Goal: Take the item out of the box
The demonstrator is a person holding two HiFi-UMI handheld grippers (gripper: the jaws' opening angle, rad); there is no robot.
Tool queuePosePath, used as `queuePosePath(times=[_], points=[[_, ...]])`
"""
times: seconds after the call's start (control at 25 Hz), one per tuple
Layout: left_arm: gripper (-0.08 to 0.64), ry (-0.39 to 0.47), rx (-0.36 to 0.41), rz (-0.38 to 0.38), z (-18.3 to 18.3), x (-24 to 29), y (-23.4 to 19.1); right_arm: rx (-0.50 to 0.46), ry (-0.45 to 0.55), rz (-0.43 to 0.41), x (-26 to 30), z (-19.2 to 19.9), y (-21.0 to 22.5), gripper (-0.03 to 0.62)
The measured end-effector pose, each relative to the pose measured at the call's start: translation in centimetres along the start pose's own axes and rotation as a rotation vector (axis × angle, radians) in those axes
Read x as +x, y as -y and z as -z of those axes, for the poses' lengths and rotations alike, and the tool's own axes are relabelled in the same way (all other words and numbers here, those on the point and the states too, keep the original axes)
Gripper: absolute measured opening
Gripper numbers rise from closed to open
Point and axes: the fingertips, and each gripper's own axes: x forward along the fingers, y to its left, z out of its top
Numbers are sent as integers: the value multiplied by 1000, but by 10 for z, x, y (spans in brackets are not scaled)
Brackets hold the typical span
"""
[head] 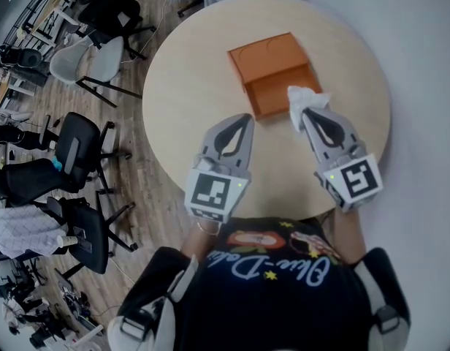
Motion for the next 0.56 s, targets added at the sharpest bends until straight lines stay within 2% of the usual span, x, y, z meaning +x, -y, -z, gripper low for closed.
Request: queuePosePath(times=[0.56], points=[[-15, 4, 4, 1, 1, -6, 6, -14, -2, -3, -7, 2, -5, 2]])
